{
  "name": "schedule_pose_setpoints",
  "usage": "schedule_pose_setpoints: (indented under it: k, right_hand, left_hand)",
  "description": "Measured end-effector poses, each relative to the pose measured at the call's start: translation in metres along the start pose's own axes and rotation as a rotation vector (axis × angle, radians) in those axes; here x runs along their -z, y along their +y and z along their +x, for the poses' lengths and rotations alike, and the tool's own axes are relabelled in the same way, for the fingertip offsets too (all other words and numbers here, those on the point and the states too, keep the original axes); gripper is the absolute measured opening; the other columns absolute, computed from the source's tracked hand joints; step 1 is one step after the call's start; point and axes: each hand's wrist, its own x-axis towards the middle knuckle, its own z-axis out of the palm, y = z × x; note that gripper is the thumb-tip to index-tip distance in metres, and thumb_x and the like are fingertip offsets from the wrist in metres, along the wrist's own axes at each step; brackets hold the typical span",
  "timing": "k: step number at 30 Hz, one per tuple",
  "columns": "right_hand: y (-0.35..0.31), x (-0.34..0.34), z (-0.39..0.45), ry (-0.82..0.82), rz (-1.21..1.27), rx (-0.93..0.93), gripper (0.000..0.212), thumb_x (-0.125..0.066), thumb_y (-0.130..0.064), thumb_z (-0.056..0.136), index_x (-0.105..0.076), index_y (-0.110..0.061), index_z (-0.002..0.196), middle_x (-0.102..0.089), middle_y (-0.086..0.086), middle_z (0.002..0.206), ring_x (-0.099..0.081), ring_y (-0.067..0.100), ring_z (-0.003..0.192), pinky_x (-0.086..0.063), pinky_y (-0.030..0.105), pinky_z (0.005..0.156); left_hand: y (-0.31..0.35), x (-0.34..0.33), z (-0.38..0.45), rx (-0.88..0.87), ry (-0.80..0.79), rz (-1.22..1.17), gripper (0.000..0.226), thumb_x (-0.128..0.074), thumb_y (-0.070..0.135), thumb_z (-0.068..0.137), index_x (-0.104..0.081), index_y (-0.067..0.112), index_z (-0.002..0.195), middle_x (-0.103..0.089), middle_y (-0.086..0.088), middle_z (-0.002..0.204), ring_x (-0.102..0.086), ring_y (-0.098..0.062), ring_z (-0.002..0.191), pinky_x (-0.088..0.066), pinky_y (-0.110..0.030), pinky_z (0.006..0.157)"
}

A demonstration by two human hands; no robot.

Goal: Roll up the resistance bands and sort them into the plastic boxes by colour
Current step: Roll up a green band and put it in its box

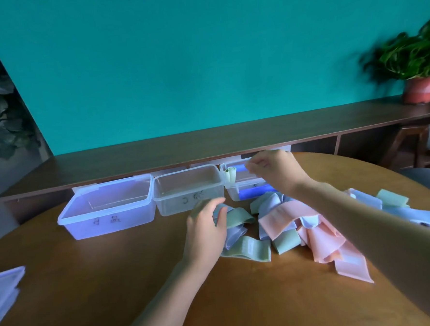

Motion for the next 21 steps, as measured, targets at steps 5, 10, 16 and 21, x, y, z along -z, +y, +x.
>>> schedule_pose_setpoints:
  k: [5,10,16,21]
  right_hand:
    - [-0.021,-0.015,-0.086,-0.006,0.104,-0.016,0.025,-0.064,-0.028,0.097,-0.07,-0.017,0.075,-0.07,-0.002,0.066,-0.065,0.011,0.062,-0.049,0.032,0.064]
    - [-0.016,-0.051,-0.149,0.004,0.042,-0.006,0.018,-0.064,-0.029,0.096,-0.075,-0.016,0.09,-0.068,-0.005,0.071,-0.058,0.009,0.062,-0.05,0.026,0.065]
    - [-0.006,-0.063,-0.173,0.138,-0.112,0.04,0.015,-0.064,-0.029,0.095,-0.074,-0.02,0.1,-0.07,0.002,0.091,-0.062,0.023,0.081,-0.054,0.038,0.067]
    - [0.0,-0.067,-0.175,0.044,-0.284,0.043,0.024,-0.057,-0.036,0.096,-0.072,-0.021,0.106,-0.069,0.0,0.106,-0.059,0.028,0.097,-0.054,0.041,0.075]
  left_hand:
    - [0.008,0.011,-0.042,-0.019,0.046,-0.025,0.018,-0.073,0.015,0.089,-0.074,0.017,0.108,-0.069,0.006,0.107,-0.064,-0.013,0.1,-0.051,-0.021,0.086]
    - [0.008,0.014,-0.063,-0.005,0.007,-0.042,0.019,-0.076,0.012,0.086,-0.074,0.019,0.103,-0.067,0.007,0.098,-0.062,-0.012,0.082,-0.052,-0.021,0.076]
    - [0.004,0.015,-0.064,0.115,-0.072,0.024,0.021,-0.076,0.016,0.087,-0.075,0.022,0.107,-0.063,0.005,0.088,-0.056,-0.009,0.072,-0.046,-0.016,0.074]
    - [0.007,0.015,-0.064,0.17,-0.156,-0.007,0.018,-0.074,0.024,0.09,-0.075,0.027,0.108,-0.066,0.007,0.094,-0.059,-0.006,0.078,-0.047,-0.018,0.073]
